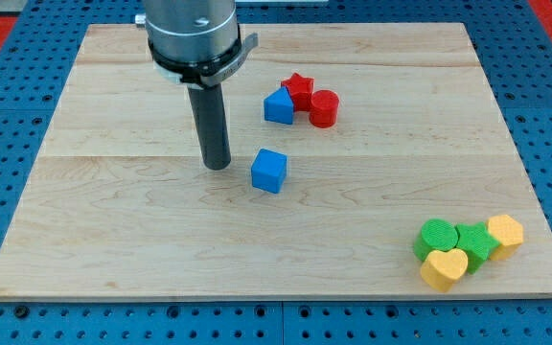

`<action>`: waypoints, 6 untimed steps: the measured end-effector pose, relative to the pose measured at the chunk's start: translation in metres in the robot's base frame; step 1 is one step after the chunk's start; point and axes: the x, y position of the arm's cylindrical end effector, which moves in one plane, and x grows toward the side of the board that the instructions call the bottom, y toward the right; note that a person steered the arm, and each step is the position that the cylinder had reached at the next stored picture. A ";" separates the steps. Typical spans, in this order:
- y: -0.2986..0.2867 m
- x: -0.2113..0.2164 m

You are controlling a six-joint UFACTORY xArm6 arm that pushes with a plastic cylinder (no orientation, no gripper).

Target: Slide the blue cube to red circle

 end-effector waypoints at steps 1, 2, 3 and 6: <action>0.042 0.019; 0.057 0.061; 0.069 0.086; 0.076 0.028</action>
